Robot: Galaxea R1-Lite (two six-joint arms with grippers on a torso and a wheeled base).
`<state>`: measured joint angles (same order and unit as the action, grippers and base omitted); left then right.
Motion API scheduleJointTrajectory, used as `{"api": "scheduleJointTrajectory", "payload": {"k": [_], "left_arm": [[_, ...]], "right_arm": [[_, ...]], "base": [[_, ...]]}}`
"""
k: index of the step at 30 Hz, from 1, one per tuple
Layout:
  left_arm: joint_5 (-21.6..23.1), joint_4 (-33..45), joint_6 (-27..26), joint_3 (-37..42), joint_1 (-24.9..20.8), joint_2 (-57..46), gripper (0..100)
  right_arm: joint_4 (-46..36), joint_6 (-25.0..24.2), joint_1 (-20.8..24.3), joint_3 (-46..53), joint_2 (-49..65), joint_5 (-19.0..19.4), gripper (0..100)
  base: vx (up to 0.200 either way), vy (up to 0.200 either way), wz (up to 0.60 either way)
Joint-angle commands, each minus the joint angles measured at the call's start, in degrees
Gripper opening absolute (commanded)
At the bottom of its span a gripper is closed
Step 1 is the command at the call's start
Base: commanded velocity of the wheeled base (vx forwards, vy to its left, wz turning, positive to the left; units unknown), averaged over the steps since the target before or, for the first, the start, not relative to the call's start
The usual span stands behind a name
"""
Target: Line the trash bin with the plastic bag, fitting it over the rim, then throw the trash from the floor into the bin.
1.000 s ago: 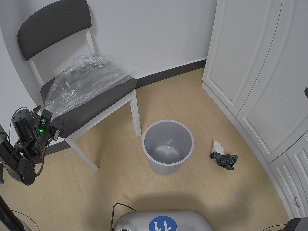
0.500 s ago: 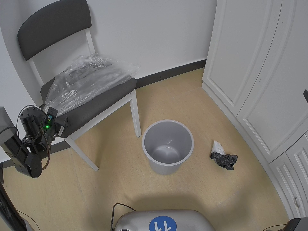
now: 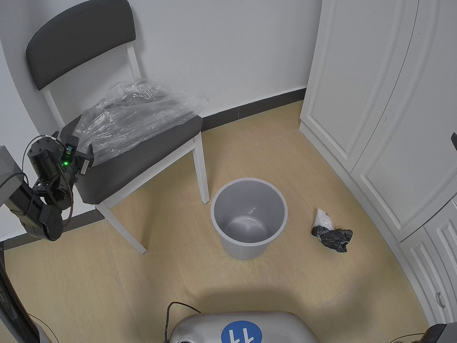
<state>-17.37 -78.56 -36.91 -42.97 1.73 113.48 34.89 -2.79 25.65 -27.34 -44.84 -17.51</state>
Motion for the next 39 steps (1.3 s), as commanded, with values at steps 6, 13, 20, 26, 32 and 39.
{"api": "scheduleJointTrajectory", "payload": {"k": [6,13,20,26,32,39], "left_arm": [[0.1,1.0,0.2,-4.0,2.8,-3.2,100],[0.2,2.0,0.3,-1.7,2.1,-2.5,100],[0.4,1.3,0.4,-0.6,2.1,0.2,100],[0.4,1.4,0.5,-3.2,2.8,1.2,100],[0.5,1.7,1.9,-3.1,2.2,1.3,0],[0.5,1.7,3.4,-0.1,2.0,0.0,0]], "right_arm": [[0.0,0.1,0.0,0.0,-0.1,0.0,100],[0.0,0.1,0.0,0.1,-0.3,0.0,100],[0.0,0.1,0.0,0.1,0.0,0.0,100],[0.0,0.1,0.0,0.1,-0.2,0.0,100],[0.0,0.2,0.0,0.1,0.1,0.0,100],[0.1,0.6,0.0,0.1,0.1,0.0,100]], "base": [[0.000,0.000,0.00],[0.000,0.000,0.00],[0.000,0.000,0.00],[0.000,0.000,0.00],[0.000,0.000,0.00],[0.000,0.000,0.00]]}}
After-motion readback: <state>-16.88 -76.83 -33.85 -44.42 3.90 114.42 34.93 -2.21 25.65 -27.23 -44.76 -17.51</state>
